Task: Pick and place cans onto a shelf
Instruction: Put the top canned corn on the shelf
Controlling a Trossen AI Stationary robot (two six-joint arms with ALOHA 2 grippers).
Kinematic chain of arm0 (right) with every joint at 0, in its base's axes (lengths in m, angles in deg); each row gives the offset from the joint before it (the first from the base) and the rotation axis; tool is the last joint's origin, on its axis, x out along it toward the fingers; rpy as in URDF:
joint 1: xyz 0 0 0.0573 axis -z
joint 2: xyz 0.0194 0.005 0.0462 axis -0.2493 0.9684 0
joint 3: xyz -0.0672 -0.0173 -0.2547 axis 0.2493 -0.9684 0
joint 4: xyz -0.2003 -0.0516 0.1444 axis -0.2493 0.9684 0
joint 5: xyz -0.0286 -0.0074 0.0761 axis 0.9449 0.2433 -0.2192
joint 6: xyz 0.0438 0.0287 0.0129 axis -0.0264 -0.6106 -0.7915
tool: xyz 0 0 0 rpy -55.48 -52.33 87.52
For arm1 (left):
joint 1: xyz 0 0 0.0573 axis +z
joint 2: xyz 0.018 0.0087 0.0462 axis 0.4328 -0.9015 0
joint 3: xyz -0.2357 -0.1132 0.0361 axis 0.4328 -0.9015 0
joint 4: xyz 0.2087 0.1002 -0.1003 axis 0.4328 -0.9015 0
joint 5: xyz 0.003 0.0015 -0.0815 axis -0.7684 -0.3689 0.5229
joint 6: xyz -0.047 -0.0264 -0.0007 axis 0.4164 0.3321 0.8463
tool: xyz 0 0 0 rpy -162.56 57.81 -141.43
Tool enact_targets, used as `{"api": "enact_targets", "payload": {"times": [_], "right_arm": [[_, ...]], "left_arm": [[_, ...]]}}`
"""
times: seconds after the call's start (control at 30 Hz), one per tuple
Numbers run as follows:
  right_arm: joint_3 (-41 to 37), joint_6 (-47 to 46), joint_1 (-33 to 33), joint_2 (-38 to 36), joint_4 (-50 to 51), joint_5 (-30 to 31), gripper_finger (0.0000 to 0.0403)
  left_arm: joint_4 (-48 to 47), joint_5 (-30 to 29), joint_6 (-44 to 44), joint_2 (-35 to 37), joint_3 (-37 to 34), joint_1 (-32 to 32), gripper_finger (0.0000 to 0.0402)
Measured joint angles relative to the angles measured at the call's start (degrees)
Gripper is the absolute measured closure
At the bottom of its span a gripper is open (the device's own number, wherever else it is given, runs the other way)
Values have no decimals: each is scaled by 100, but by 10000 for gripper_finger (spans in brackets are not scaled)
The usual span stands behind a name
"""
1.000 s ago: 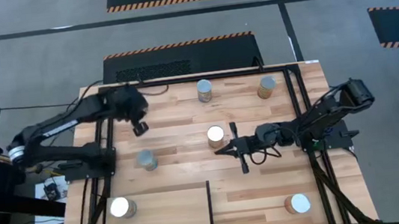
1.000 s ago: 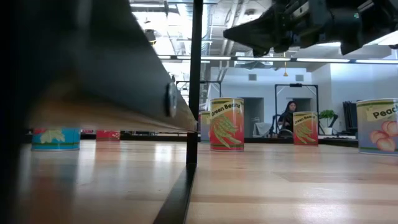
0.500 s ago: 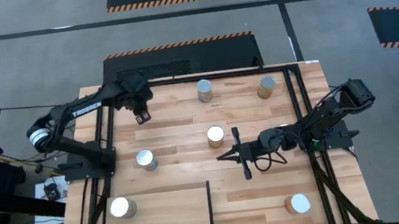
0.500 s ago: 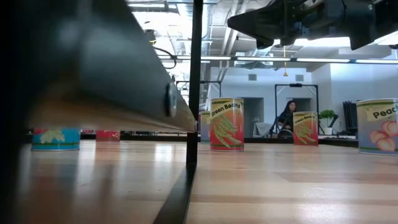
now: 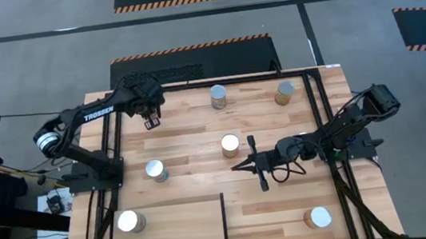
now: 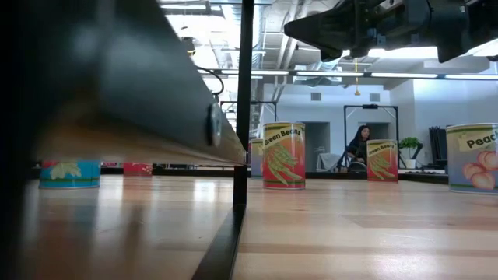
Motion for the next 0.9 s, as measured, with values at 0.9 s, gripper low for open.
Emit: {"api": "enact_targets", "payload": {"times": [0.9], "right_arm": [[0, -35, 2, 0, -9, 0, 399]], "left_arm": [[-2882, 506, 3884, 1410, 2293, -5140, 401]]}}
